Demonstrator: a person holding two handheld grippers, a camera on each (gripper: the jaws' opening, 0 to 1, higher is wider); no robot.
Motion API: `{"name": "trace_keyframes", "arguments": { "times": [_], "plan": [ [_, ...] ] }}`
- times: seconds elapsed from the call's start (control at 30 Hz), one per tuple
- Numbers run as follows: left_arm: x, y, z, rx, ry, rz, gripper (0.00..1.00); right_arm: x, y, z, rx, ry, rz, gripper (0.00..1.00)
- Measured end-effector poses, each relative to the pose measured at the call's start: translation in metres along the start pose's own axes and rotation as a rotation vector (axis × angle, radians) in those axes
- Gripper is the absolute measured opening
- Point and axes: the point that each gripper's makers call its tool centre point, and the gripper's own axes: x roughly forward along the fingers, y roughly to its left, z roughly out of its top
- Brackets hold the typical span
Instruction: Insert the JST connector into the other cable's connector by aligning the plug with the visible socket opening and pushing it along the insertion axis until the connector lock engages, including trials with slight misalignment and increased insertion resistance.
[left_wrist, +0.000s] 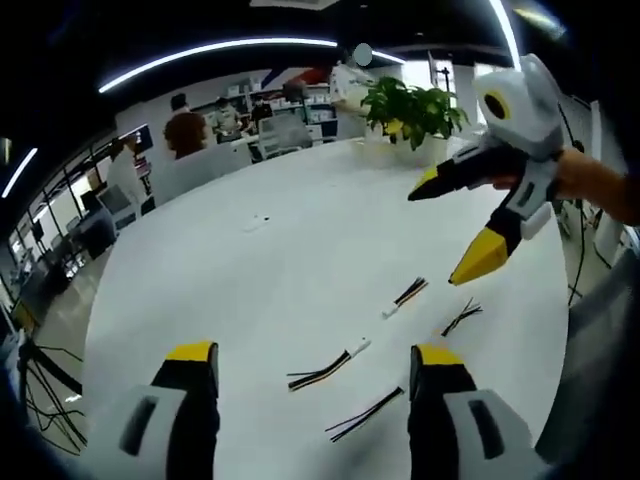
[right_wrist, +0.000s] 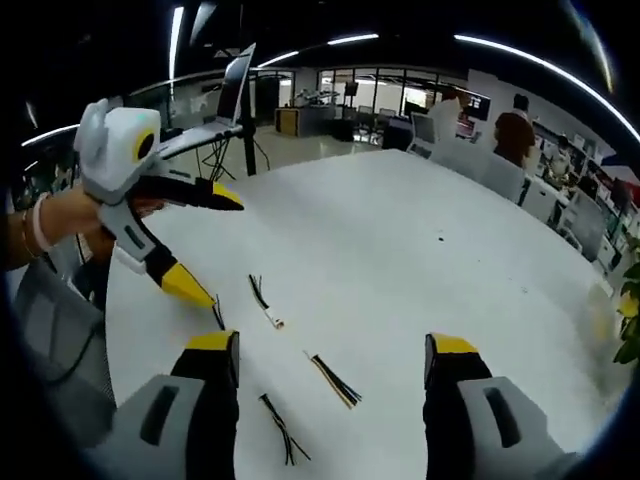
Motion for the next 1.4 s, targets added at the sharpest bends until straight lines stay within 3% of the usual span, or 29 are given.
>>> {"name": "trace_keyframes", "arguments": {
  "times": [0.5, 0.67, 0.97, 1.03, 1.1, 1.2, 1.4],
  "plan": [
    [0.021, 0.007, -0.013, 0.002, 0.005, -0.019, 0.68, 0.018, 0.003, -0.025, 0.002, 0.058, 0.039, 0.7],
    [0.026, 0.005, -0.015, -0.035, 0.011, -0.043, 0.57, 0.024, 0.001, -0.036, -0.001, 0.084, 0.055, 0.66],
    [0.038, -0.002, -0.023, 0.0, 0.032, -0.071, 0.55, 0.03, -0.007, -0.046, 0.011, 0.099, 0.064, 0.65],
    [0.04, -0.003, -0.023, -0.003, 0.03, -0.08, 0.53, 0.032, -0.005, -0.044, 0.004, 0.072, 0.083, 0.63],
    [0.042, -0.006, -0.022, -0.042, 0.018, -0.101, 0.51, 0.034, -0.002, -0.031, -0.001, -0.019, 0.101, 0.59],
    [0.044, -0.007, -0.022, -0.064, 0.009, -0.118, 0.45, 0.033, 0.002, -0.021, -0.05, -0.086, 0.112, 0.49],
    [0.045, -0.009, -0.026, -0.025, 0.011, -0.14, 0.4, 0.038, 0.007, -0.03, -0.117, -0.054, 0.14, 0.39]
  ]
}}
